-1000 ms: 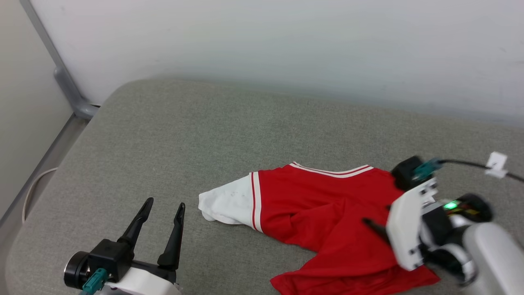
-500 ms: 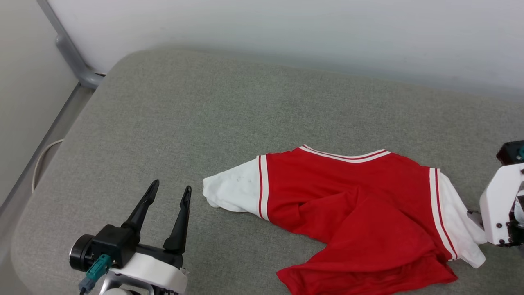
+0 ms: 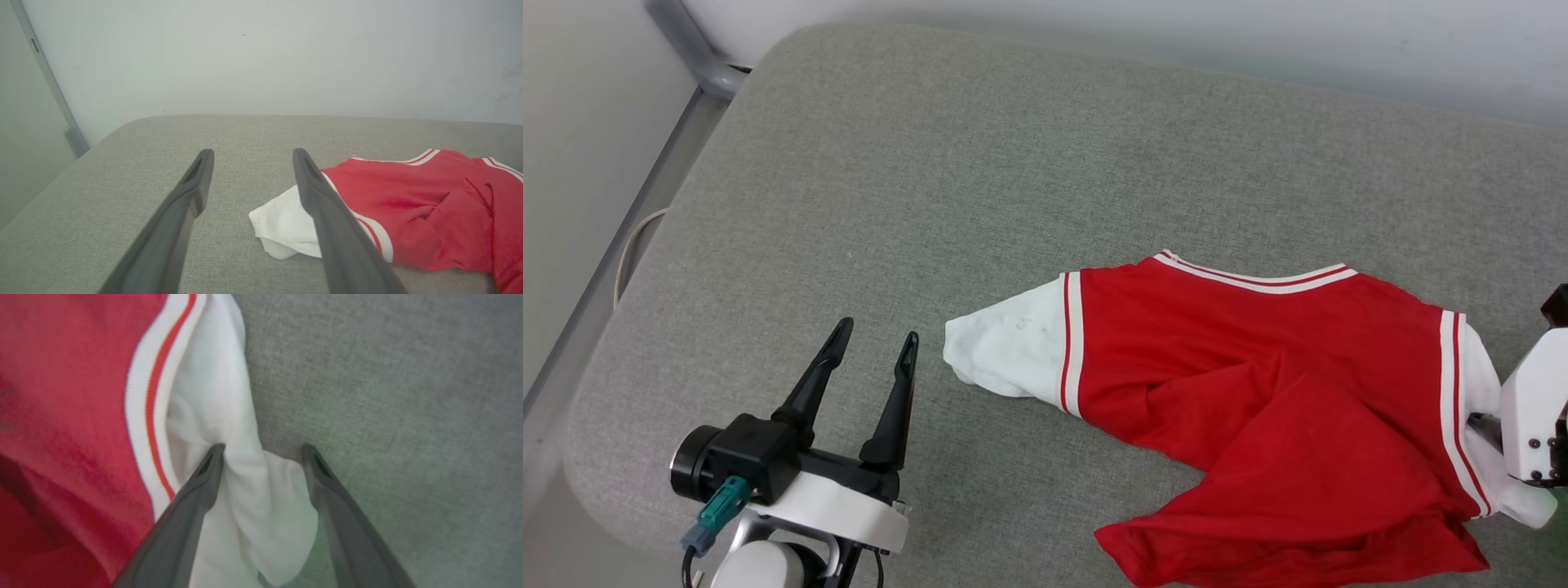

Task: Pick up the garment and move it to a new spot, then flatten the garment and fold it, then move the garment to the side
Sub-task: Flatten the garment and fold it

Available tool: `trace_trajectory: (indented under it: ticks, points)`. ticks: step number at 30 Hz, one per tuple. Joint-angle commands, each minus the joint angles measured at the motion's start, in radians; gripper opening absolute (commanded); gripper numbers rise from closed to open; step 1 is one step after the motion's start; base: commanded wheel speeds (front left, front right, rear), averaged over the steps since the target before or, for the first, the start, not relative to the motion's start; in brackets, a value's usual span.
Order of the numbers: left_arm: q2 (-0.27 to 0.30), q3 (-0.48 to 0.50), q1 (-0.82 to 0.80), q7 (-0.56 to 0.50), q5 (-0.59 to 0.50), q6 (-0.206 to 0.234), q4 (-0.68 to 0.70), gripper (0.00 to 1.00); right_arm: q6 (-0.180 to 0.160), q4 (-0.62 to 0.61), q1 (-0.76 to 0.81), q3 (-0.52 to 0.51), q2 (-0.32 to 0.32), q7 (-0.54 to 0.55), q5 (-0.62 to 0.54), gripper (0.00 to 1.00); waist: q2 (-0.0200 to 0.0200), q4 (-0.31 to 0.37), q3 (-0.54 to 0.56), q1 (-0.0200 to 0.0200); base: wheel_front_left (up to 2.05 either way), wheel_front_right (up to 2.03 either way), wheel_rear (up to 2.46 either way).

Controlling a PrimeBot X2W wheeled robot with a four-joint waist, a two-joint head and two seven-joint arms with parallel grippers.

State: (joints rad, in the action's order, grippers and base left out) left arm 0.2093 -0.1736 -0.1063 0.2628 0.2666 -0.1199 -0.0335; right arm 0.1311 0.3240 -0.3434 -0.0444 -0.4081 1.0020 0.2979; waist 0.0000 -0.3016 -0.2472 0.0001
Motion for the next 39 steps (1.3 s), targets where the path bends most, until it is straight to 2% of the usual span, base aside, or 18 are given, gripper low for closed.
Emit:
trace_trajectory:
  ticks: [1, 2, 6, 12, 20, 21, 22, 26, 33, 39]
  points:
    - [-0.003, 0.000, -0.009, 0.003, -0.005, -0.002, -0.001, 1.00, -0.001, 0.052, 0.033, 0.018, 0.018, -0.006, -0.003, 0.19, 0.0000, -0.005, -0.005, -0.0001, 0.00, 0.00, 0.00]
    - [-0.003, 0.001, -0.011, 0.003, -0.004, -0.003, -0.002, 1.00, -0.001, 0.063, 0.031, 0.016, 0.015, -0.014, -0.003, 0.00, 0.0000, -0.006, -0.005, -0.0001, 0.00, 0.00, 0.00]
    - [-0.001, 0.010, -0.007, 0.003, -0.006, -0.004, -0.010, 1.00, -0.001, 0.077, 0.005, -0.008, -0.024, -0.054, -0.028, 0.00, 0.0000, 0.000, 0.006, -0.0001, 0.00, 0.00, 0.00]
    - [-0.006, 0.020, 0.000, 0.003, -0.008, -0.006, -0.014, 1.00, -0.001, 0.092, -0.063, -0.054, -0.118, -0.114, -0.081, 0.00, 0.0000, 0.014, 0.019, -0.0001, 0.00, 0.00, 0.00]
    - [-0.007, 0.024, -0.012, 0.003, -0.010, -0.008, -0.006, 1.00, -0.001, 0.154, -0.120, -0.094, -0.212, -0.147, -0.161, 0.00, 0.0000, 0.019, 0.000, -0.0001, 0.00, 0.00, 0.00]
    - [-0.007, 0.023, -0.014, 0.003, -0.011, -0.008, -0.006, 1.00, -0.001, 0.166, -0.131, -0.100, -0.213, -0.160, -0.172, 0.38, 0.0000, 0.020, -0.002, -0.0001, 0.00, 0.00, 0.00]
    - [-0.009, 0.022, -0.016, 0.003, -0.012, -0.008, -0.007, 1.00, -0.001, 0.180, -0.141, -0.112, -0.210, -0.171, -0.183, 1.00, 0.0000, 0.020, -0.004, -0.0001, 0.00, 0.00, 0.00]
    - [-0.011, 0.023, -0.019, 0.003, -0.015, -0.008, -0.015, 1.00, -0.001, 0.215, -0.158, -0.123, -0.178, -0.234, -0.219, 1.00, 0.0000, 0.027, 0.003, -0.0001, 0.00, 0.00, 0.00]
    - [-0.007, 0.036, -0.002, 0.003, -0.015, -0.009, -0.019, 1.00, -0.001, 0.221, -0.187, -0.140, -0.100, -0.406, -0.278, 1.00, 0.0000, 0.070, 0.062, -0.0001, 0.00, 0.00, 0.00]
    - [-0.014, 0.048, 0.023, 0.003, -0.008, -0.009, -0.014, 1.00, -0.001, 0.164, -0.194, -0.130, -0.023, -0.603, -0.245, 1.00, 0.0000, 0.124, 0.124, -0.0001, 0.00, 0.00, 0.00]
